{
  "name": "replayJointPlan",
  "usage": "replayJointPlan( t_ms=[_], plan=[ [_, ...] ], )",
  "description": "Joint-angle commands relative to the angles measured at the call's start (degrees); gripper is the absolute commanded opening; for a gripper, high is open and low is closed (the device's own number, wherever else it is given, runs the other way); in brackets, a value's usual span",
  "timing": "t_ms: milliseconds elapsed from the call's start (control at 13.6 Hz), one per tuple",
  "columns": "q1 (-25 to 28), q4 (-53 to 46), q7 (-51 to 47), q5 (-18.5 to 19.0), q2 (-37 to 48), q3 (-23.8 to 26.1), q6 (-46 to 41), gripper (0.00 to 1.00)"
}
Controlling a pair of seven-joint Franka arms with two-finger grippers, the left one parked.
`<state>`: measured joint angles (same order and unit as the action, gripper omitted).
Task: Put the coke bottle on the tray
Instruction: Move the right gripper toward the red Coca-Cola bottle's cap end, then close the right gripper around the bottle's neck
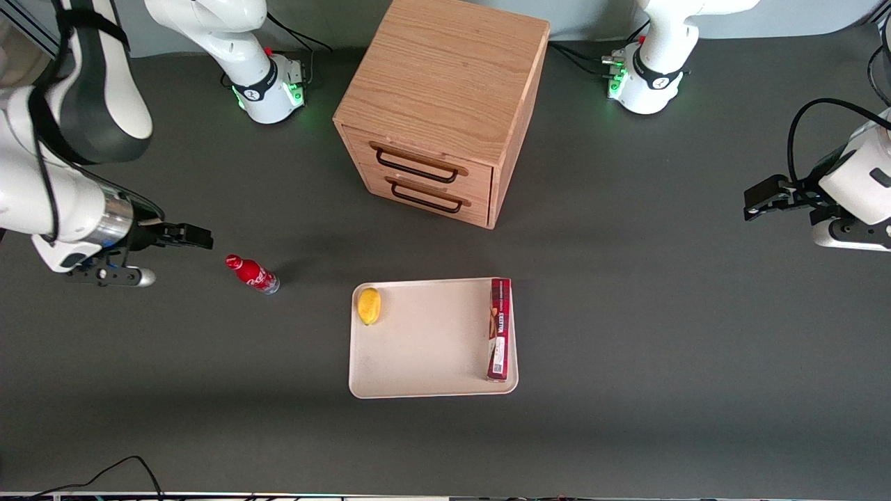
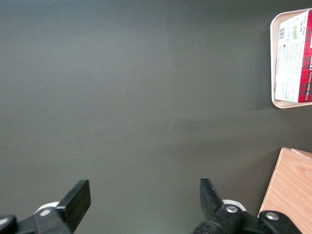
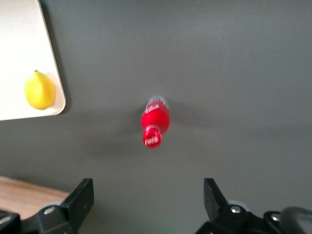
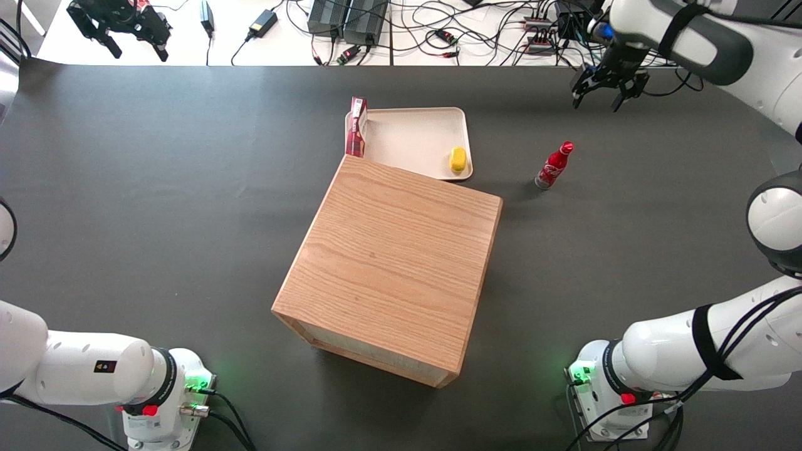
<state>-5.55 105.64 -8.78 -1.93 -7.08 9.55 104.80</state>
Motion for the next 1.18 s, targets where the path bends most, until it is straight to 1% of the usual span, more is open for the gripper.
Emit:
replayJointPlan(
  t_ms=[0, 221, 295, 368, 516, 589, 663, 737, 811, 884, 958, 1032, 1105],
  plan=[
    [-0.69, 8.16, 1.4, 0.52, 1.63, 0.99, 10.21, 1.0],
    [-0.6, 12.47, 1.22, 0.7, 0.92, 1.61, 17.61, 1.0],
    [-0.6, 15.36, 1.31, 2.0, 1.53, 1.87, 21.11, 1.0],
    [-0.69, 17.83, 1.4, 4.11, 2.06, 2.05, 23.76, 1.0],
    [-0.69, 19.95, 1.48, 5.79, 2.24, 2.22, 25.62, 0.99],
    [-0.69, 20.13, 1.4, 6.06, 2.07, 2.22, 25.98, 0.98],
    [-0.69, 20.14, 1.4, 6.15, 1.8, 2.22, 26.07, 0.93],
    [-0.69, 20.31, 1.4, 6.15, 1.8, 2.22, 26.16, 0.83],
    [-0.69, 20.75, 1.4, 6.15, 1.98, 2.22, 26.25, 0.7],
    [-0.69, 21.01, 1.4, 6.15, 2.15, 2.22, 26.25, 0.48],
    [-0.69, 21.1, 1.48, 6.23, 2.33, 2.31, 26.16, 0.29],
    [-0.69, 21.54, 1.4, 6.41, 2.33, 2.4, 26.25, 0.16],
    [-0.69, 21.98, 1.31, 7.11, 2.68, 3.18, 26.16, 0.0]
  ],
)
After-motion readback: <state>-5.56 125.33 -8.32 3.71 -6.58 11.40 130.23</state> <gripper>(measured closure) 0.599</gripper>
